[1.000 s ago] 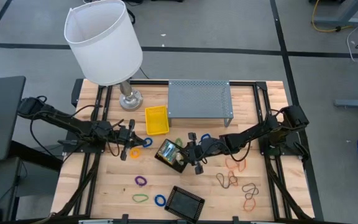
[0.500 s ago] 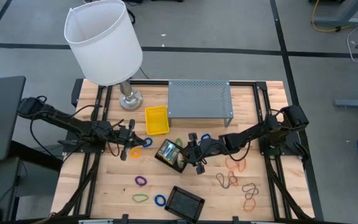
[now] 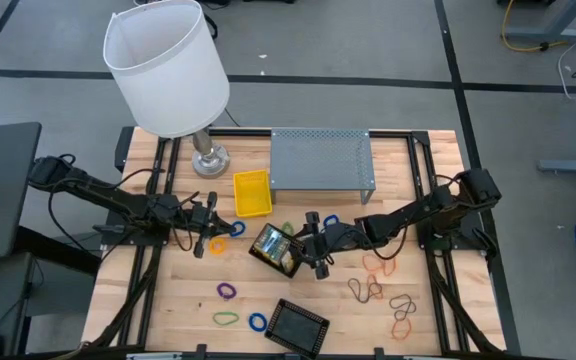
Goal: Pick & Place Office Desk Supplies
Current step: Put the top right blue spring keychain into the bottom black bin
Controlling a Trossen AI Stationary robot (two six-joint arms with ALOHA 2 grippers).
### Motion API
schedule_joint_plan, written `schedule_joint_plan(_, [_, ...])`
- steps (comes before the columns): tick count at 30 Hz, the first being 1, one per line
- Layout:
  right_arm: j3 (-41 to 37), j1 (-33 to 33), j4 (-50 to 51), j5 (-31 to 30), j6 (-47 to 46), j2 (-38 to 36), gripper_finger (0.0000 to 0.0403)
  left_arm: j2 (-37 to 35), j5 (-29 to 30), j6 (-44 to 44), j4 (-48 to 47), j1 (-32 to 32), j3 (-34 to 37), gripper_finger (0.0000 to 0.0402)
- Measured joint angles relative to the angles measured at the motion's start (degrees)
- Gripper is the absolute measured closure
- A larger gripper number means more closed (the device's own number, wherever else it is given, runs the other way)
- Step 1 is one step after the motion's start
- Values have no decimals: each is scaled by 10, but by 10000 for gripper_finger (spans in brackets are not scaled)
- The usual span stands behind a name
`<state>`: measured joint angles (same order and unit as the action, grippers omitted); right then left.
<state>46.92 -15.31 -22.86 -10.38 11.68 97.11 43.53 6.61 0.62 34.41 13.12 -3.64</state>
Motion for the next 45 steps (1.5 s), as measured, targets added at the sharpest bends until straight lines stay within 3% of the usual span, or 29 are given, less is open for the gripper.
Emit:
schedule_joint_plan(7, [0,-33,106,-75,-24,-62,133,0,0,17,1,0,0,387])
schedule_joint_plan(12, [0,-39,183,-78,-75,-107,133,0,-6,24,45,0,0,387])
schedule_joint_plan(15, [0,-39,203,-67,-92,-116,133,-12,-47,-8,79,1,0,387])
schedule_joint_plan(18, [0,-39,211,-52,-101,-116,133,-61,-55,-15,34,1,0,387])
schedule_joint_plan(22, [0,-39,232,-38,-109,-117,133,-124,-7,-1,-115,1,1,387])
schedule_joint_plan(25, [0,-39,242,-21,-109,-117,133,-165,22,8,-169,1,0,387])
schedule_joint_plan(31, [0,-20,323,46,-130,-129,133,-226,27,0,-233,0,0,387])
schedule_joint_plan(37, [0,25,446,70,-137,-150,133,-251,100,-14,-311,0,0,387])
schedule_joint_plan(45, [0,93,514,92,-91,-142,133,-249,97,-15,-305,0,0,387])
